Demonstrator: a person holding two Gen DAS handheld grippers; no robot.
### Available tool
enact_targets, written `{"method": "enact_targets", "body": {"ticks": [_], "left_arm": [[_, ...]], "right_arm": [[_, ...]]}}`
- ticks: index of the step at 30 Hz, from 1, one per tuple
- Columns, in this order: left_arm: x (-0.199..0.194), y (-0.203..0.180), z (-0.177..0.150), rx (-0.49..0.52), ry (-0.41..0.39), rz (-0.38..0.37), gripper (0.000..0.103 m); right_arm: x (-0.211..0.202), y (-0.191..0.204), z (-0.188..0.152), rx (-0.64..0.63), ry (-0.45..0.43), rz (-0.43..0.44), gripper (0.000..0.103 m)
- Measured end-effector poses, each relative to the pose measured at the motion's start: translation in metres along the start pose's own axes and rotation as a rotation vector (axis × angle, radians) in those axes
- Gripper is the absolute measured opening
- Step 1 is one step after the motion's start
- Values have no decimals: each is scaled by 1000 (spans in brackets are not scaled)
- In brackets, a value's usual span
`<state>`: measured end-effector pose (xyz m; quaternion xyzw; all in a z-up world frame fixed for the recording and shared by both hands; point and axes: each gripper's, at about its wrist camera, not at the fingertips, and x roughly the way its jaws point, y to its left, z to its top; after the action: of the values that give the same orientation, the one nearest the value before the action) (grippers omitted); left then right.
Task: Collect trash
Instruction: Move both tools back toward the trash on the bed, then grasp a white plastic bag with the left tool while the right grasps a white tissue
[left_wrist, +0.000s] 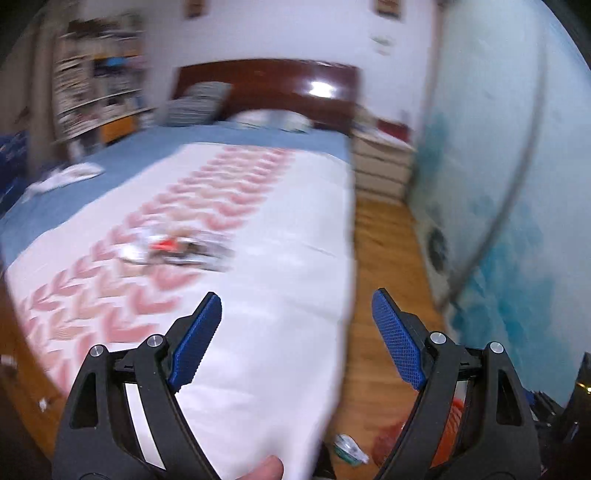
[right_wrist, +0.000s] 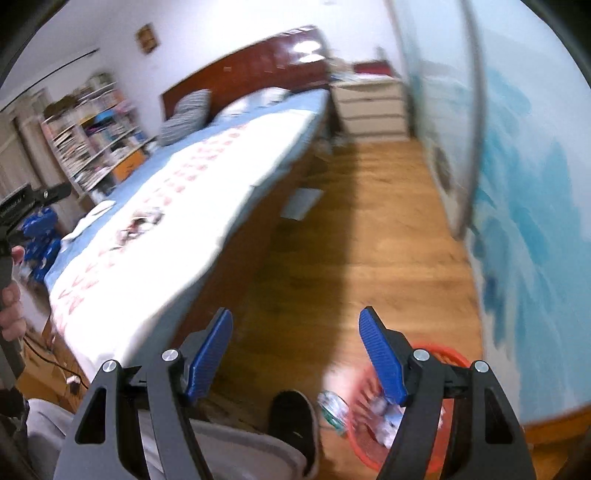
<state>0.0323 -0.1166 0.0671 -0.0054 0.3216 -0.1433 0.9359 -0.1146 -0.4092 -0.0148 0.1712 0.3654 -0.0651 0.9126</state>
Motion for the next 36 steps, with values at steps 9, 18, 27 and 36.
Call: {"method": "enact_targets", "body": {"ticks": [9, 18, 27, 36], "left_arm": [[22, 124, -1, -103, 11, 150, 83], [31, 178, -9, -134, 43, 208, 83], [40, 204, -11, -205, 78, 207, 83], [50, 206, -15, -196, 114, 224, 83]], "right_arm": [[47, 157, 79, -176, -90, 152, 72], [105, 286, 105, -247, -130, 244, 74], [204, 313, 95, -291, -20, 257, 57], [360, 340, 115, -189, 172, 195, 56]]}}
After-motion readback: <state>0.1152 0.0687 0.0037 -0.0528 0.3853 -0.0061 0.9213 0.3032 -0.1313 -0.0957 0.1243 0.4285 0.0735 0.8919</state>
